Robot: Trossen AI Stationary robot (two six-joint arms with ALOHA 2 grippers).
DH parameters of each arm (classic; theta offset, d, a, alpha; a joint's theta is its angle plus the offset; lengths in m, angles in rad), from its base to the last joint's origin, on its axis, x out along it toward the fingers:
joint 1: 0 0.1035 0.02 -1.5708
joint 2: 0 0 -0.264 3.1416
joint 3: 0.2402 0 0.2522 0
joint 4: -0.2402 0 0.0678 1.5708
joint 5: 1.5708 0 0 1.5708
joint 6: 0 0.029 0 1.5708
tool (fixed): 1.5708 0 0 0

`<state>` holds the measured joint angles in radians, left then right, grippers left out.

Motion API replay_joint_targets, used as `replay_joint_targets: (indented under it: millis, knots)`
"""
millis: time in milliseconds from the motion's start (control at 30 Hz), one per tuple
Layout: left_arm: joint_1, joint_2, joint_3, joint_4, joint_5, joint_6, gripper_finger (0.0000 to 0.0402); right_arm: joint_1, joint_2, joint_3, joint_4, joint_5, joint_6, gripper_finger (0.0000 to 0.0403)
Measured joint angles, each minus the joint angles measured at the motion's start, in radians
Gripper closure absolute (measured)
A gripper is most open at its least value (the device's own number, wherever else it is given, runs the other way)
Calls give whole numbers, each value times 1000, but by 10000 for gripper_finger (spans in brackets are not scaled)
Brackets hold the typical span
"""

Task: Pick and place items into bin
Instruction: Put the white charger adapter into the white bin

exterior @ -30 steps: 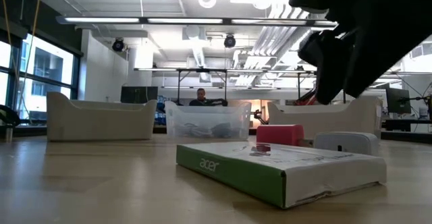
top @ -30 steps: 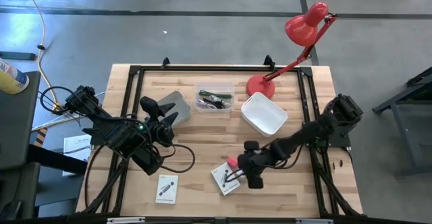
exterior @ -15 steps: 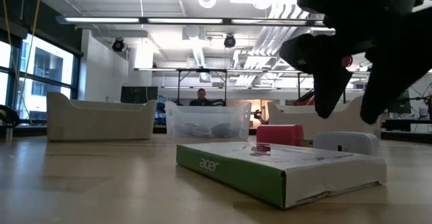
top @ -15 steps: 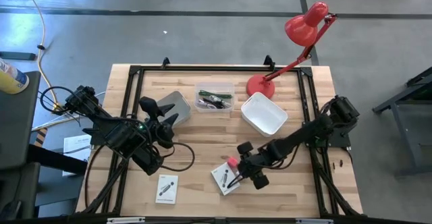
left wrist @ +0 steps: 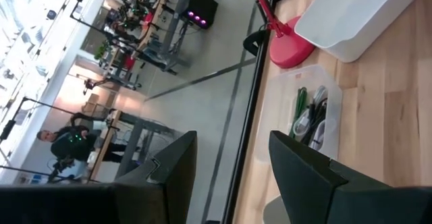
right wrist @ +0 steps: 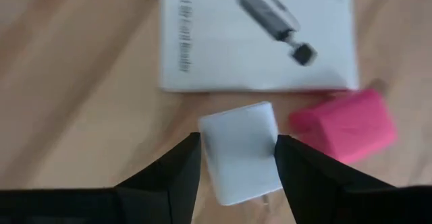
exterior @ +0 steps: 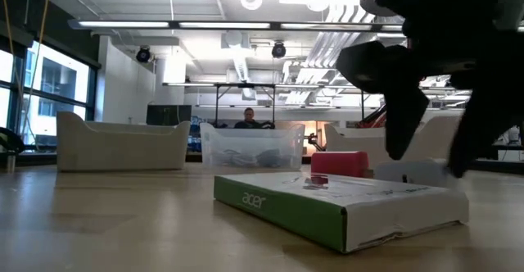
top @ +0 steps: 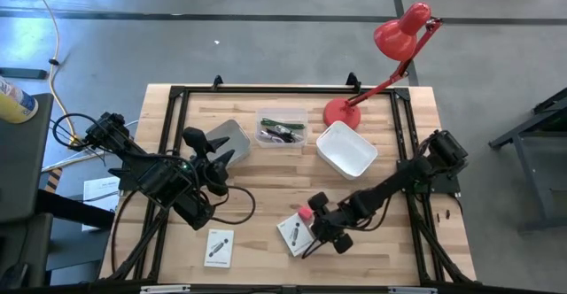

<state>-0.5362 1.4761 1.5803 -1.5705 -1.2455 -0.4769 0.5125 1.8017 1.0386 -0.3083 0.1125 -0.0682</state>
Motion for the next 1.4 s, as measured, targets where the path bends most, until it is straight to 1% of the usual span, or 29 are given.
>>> replay_joint_targets:
  millis: [100, 167, 333, 500, 600, 700, 867, 1033, 1267, 1400]
  knots:
    - [0, 0, 0, 0, 0, -2, 229, -8, 0, 0, 22, 5, -1, 222]
    - [0, 0, 0, 0, 0, -2, 229, -18, 0, 0, 6, -46, 19, 217]
    - [0, 0, 0, 0, 0, -2, 229, -36, 0, 0, -51, -72, 49, 195]
    - [0, 0, 0, 0, 0, -2, 229, -57, 1, 0, -53, -97, 79, 169]
    - [0, 0, 0, 0, 0, -2, 229, -64, 1, 0, -55, -103, 105, 163]
    - [0, 0, 0, 0, 0, -2, 229, -64, 1, 0, -57, -111, 113, 165]
    - [0, 0, 0, 0, 0, -2, 229, -63, 9, 0, -53, -150, 116, 182]
    - [0, 0, 0, -1, 0, -1, 229, -63, 46, 0, -48, -186, 165, 196]
    - [0, 0, 0, -1, 0, -1, 229, -63, 44, 0, -46, -172, 268, 209]
    - [0, 0, 0, -1, 0, -1, 229, -63, 44, 0, -45, -172, 271, 208]
